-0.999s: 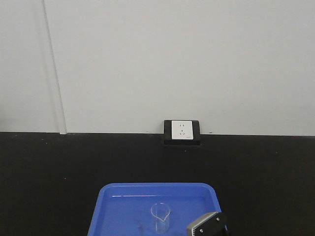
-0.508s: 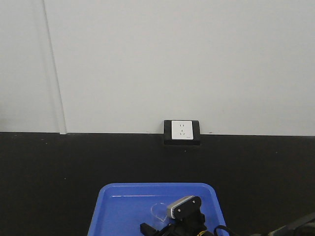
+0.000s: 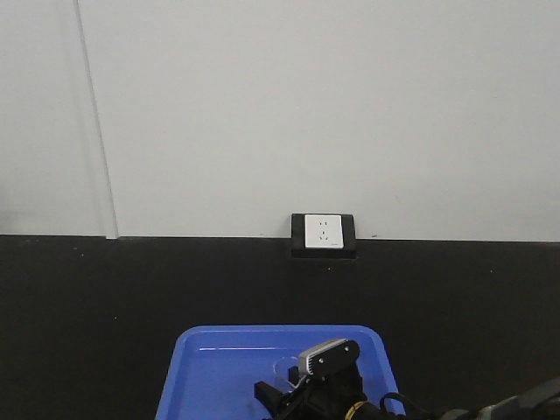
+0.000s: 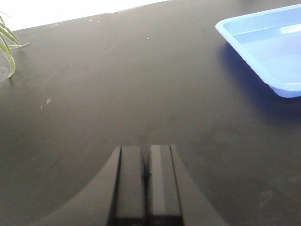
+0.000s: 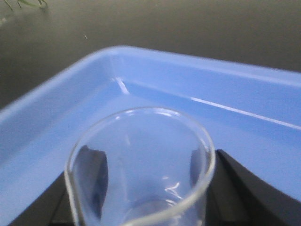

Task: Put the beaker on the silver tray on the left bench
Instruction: 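Close the right gripper on the beaker and lift it out of the tray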

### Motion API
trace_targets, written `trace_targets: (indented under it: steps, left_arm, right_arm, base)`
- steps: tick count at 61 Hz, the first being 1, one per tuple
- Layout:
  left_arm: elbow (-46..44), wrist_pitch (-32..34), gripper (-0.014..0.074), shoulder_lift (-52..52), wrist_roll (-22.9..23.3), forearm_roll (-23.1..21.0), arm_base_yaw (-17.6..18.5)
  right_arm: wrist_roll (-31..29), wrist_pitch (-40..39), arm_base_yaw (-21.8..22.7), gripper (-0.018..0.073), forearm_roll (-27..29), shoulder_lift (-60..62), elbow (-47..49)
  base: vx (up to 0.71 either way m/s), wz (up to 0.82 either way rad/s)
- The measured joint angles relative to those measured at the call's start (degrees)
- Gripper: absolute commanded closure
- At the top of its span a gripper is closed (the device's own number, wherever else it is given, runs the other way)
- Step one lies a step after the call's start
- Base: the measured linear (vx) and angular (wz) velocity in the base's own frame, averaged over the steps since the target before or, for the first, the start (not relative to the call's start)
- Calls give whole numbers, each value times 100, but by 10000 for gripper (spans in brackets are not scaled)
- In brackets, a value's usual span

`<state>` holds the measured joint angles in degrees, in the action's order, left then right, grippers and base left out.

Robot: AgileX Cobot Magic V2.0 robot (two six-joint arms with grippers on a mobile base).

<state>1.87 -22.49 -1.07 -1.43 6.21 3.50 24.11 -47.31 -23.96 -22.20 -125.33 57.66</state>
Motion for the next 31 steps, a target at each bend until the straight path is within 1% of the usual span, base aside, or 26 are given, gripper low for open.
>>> trace_targets:
  steps: [6,13,16,23,31]
  left_arm:
    - [0,0,595,0,0,0,0]
    - [0,0,595,0,0,0,0]
    - [0,0,595,0,0,0,0]
    - [0,0,595,0,0,0,0]
    - [0,0,595,0,0,0,0]
  right_arm:
    - [102,224,5,573,-12,745,-456]
    - [135,833,61,573,-33,1821,-1120]
    - [141,1163,83,573,-33,2395,-1383]
    - [141,2235,92,573,-33,3810,-2082]
    - [141,3207,92,573,-28,5473,-2756]
  base:
    - [0,0]
    - [0,0]
    - [0,0]
    - [0,0]
    - [0,0]
